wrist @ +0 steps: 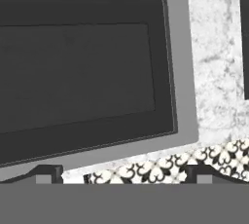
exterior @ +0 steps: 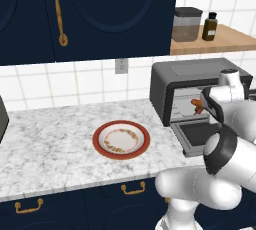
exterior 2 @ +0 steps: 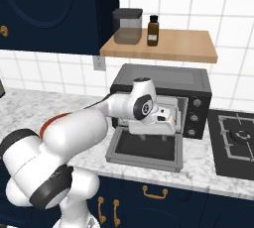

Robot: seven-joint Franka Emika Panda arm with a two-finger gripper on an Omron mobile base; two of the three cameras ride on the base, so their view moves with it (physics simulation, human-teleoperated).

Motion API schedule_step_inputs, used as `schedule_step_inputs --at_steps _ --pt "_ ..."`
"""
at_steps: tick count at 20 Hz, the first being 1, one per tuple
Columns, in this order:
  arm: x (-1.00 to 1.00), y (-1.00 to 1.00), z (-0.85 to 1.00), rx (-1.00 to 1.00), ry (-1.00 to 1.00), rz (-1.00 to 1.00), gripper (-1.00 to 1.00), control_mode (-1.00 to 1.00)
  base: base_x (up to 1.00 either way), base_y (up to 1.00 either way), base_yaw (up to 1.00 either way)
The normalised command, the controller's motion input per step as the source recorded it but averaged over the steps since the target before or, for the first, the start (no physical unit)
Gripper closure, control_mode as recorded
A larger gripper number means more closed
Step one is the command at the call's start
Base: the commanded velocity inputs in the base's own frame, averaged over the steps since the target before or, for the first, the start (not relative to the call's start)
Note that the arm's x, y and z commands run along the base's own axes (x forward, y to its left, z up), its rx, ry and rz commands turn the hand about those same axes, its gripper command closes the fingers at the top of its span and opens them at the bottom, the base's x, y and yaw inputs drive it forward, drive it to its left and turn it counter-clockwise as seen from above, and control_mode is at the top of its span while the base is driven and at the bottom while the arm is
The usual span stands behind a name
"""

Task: Pick up the kebab skewer and baguette bread, and place them inside the toaster oven. Close the toaster oven door and start by setting the timer.

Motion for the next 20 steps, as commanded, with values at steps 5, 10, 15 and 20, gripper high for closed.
schedule_step_inputs --at_steps 5,10,15,20 --pt "0.11 -0.12 -0.35 0.00 -0.01 -0.40 -1.00 -1.00 0.00 0.00 0.00" --pt "0.28 0.04 -0.47 0.00 -0.07 -0.33 -1.00 -1.00 0.00 0.00 0.00" --pt "0.32 0.01 -0.45 0.00 -0.09 -0.19 -1.00 -1.00 0.00 0.00 0.00" --pt "0.44 0.00 -0.25 0.00 -0.13 -0.18 -1.00 -1.00 0.00 0.00 0.00"
